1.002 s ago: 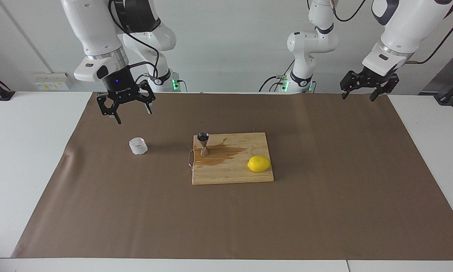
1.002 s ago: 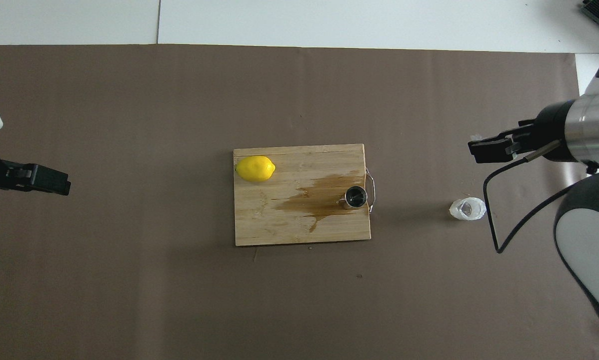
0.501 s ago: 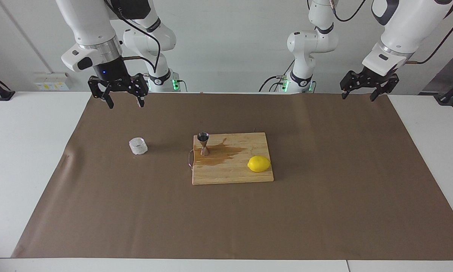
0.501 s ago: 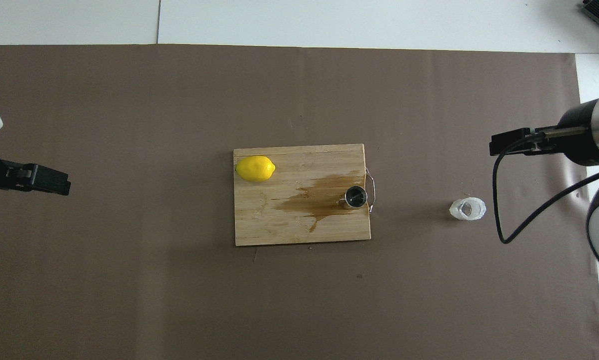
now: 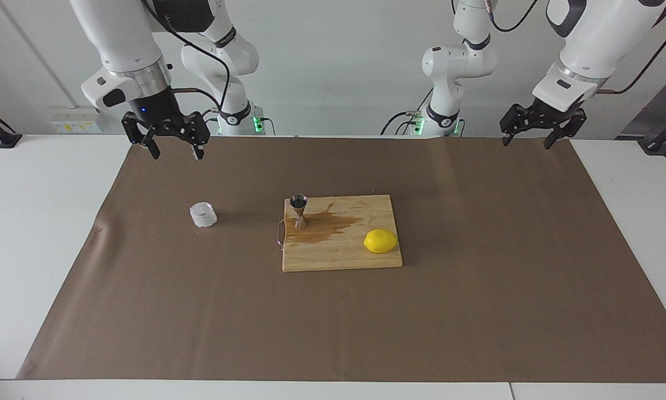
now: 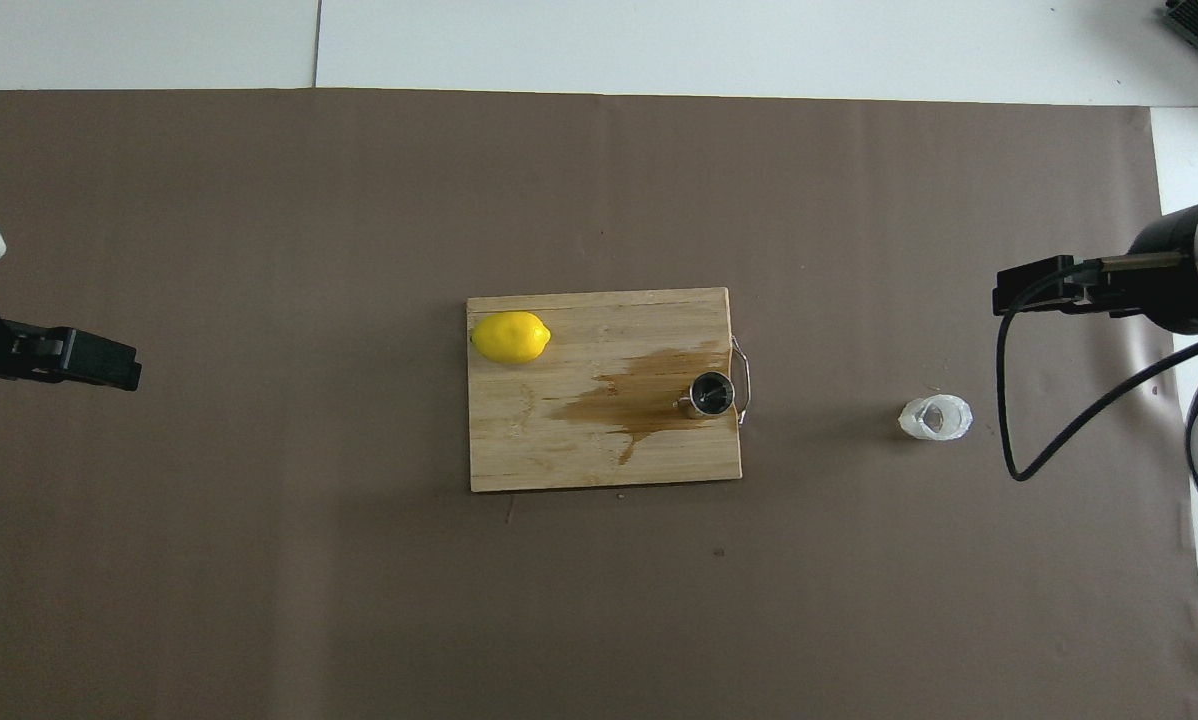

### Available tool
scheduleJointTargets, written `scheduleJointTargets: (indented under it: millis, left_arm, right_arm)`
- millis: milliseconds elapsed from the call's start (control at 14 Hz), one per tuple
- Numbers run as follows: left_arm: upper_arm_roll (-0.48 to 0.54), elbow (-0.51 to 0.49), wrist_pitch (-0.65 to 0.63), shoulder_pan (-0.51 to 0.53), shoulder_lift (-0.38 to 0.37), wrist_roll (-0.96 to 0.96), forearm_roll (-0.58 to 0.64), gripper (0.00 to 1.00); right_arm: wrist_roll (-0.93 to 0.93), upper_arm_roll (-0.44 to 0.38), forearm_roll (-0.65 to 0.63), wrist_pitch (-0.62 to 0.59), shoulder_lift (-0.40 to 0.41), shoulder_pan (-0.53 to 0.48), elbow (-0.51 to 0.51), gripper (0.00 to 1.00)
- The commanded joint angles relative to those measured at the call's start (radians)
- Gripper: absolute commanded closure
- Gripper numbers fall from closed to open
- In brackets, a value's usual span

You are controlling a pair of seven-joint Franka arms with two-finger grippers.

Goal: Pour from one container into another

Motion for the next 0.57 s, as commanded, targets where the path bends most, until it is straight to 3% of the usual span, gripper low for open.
scheduleJointTargets:
  millis: [0, 215, 501]
  left_arm:
    - [0.008, -0.014, -0.009, -0.007, -0.019, 0.008, 0.022, 0.0]
    - [0.008, -0.014, -0.009, -0.007, -0.019, 0.008, 0.022, 0.0]
    - [0.006, -0.014, -0.009, -0.007, -0.019, 0.008, 0.022, 0.0]
  right_arm:
    - [0.018, 0.004, -0.054, -0.033, 0.001, 0.002, 0.014, 0.0]
    - [0.013, -0.08, -0.053, -0.053, 0.0, 0.079, 0.015, 0.0]
    - [0.012, -0.079, -0.037, -0.059, -0.002, 0.071, 0.009, 0.0]
